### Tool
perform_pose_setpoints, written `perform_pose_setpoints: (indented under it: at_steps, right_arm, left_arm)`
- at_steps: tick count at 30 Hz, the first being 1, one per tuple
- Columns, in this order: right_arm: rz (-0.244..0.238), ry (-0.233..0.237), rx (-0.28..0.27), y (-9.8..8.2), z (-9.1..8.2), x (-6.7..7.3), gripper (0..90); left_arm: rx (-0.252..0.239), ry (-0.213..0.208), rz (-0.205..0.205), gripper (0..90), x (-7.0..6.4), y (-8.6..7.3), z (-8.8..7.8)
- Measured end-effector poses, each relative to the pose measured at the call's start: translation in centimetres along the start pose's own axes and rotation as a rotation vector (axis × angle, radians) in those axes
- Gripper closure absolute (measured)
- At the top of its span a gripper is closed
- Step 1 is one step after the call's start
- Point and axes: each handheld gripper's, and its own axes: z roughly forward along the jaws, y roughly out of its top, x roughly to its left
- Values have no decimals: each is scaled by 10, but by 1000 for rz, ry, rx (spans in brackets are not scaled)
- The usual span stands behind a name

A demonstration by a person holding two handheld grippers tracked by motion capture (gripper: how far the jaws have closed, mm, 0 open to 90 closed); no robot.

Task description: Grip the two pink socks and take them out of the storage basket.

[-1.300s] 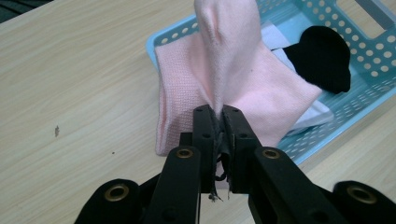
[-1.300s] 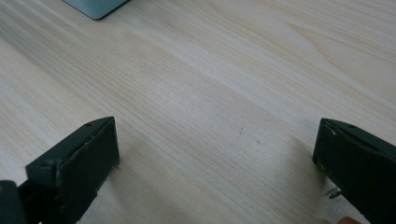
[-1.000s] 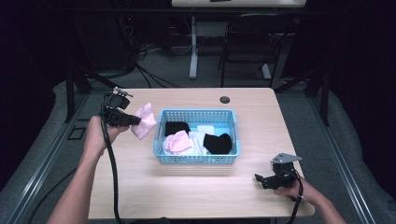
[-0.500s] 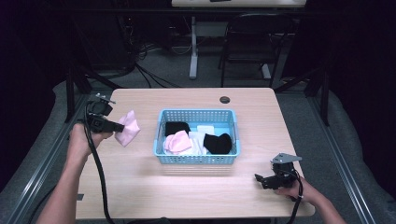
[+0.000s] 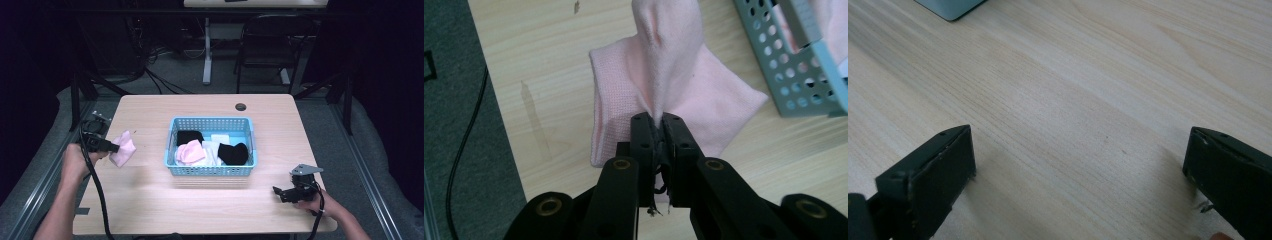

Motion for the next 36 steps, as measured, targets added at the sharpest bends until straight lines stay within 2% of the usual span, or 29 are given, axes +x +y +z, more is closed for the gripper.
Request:
perform_pose_setpoints:
  at_steps: [6,7,8,9,15,18,19,20,22,23,24,26,30,32,33,36]
  right_arm:
    - [-2,0,1,0,0,0,0]
    - [-1,1,1,0,0,0,0]
    - [-1,1,1,0,0,0,0]
    - [0,0,-1,0,0,0,0]
    - [0,0,-1,0,0,0,0]
    - [-1,1,1,0,0,0,0]
    - [-1,1,1,0,0,0,0]
    - [-2,0,2,0,0,0,0]
    - [-2,0,1,0,0,0,0]
    - [-1,0,1,0,0,0,0]
    - [-1,0,2,0,0,0,0]
    - [-1,-1,1,0,0,0,0]
    - [-1,-1,2,0,0,0,0]
    - [-1,-1,2,0,0,0,0]
    - [1,-2,0,0,0,0,0]
    - [-1,-1,2,0,0,0,0]
  left_arm:
    - [38,-1,-25,846,8,-10,19]
    - [63,-4,-34,845,10,-15,28]
    - [63,-4,-34,846,10,-15,28]
    - [80,-5,-41,845,11,-19,36]
    - [102,-14,-63,846,13,-28,58]
    - [121,-3,-66,811,13,-30,66]
    - [121,-3,-66,776,13,-30,66]
    - [115,0,-83,701,14,-30,66]
    - [108,5,-90,580,14,-30,63]
    - [80,-4,-94,533,15,-29,57]
    - [80,-4,-94,462,15,-29,57]
    - [29,-16,-87,356,13,-25,39]
    - [-25,-16,-44,209,1,-13,17]
    - [-30,-16,-36,145,-2,-11,13]
    - [-52,-22,-8,126,-10,-4,6]
    - [-78,-33,24,46,-24,7,-2]
